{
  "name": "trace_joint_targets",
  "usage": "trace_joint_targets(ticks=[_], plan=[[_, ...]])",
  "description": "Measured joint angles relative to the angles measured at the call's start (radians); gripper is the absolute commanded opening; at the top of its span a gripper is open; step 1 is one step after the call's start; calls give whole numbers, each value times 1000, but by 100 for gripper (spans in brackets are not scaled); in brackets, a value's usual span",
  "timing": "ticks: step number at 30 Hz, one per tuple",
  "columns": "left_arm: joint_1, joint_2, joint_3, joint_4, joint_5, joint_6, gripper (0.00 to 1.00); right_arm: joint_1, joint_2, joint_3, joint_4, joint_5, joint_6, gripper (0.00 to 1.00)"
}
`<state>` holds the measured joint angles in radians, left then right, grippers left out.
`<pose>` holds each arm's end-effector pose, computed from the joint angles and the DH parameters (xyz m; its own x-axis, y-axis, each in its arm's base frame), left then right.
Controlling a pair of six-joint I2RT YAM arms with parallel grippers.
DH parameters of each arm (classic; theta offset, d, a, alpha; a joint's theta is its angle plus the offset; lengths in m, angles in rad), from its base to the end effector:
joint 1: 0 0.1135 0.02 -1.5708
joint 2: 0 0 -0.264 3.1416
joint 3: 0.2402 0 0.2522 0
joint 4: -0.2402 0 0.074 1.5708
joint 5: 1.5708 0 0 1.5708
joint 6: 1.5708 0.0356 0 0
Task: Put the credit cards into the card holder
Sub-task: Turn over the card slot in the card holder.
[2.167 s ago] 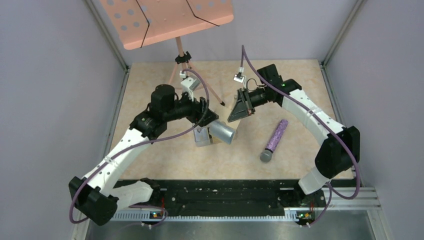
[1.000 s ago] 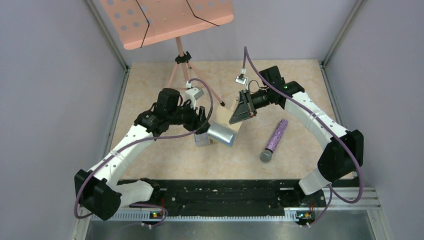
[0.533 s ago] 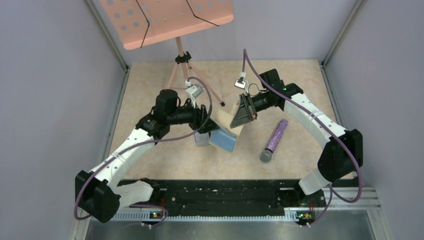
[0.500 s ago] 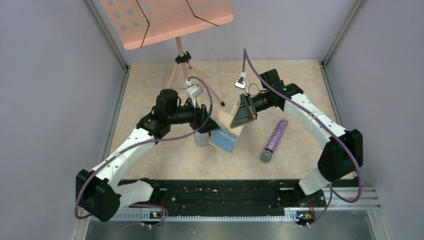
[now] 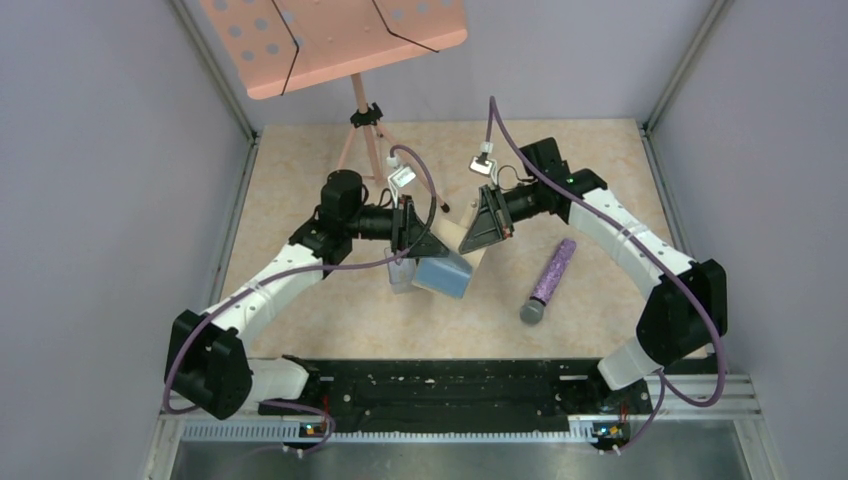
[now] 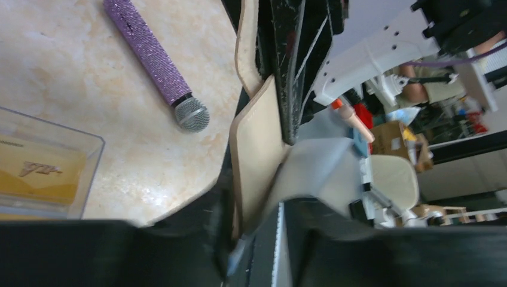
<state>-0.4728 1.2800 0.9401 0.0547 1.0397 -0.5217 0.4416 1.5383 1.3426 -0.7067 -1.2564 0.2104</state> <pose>0.2385 -0.1565 0.3154 -0.6992 0.0741 -0.7111 0.7138 0.1281 -0.6885 0.2713 0.1657 0.3219 -0.8328 -0.3222 -0.4502 -0.5021 0.0971 0.8593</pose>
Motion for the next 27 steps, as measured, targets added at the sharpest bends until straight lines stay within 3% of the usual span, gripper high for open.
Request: trace_joint_targets(ticks=[2,6,12,19,27], plan=[[5,6,0,9,21,-14,13,-2,-4,-10,26,15,23,12],[16,19,0,20,47,-35,1,-8,-6,-20,72,56,58,44],[17,21,38,-91,24,10,0,-32,-35,-21,95,110,73,71],[19,43,155,-314,-8,130,0,-45,-81,-28,108,117,69,77],[19,60,171,-435,-15,164,0,2,-74,-45,105,138,47,76]])
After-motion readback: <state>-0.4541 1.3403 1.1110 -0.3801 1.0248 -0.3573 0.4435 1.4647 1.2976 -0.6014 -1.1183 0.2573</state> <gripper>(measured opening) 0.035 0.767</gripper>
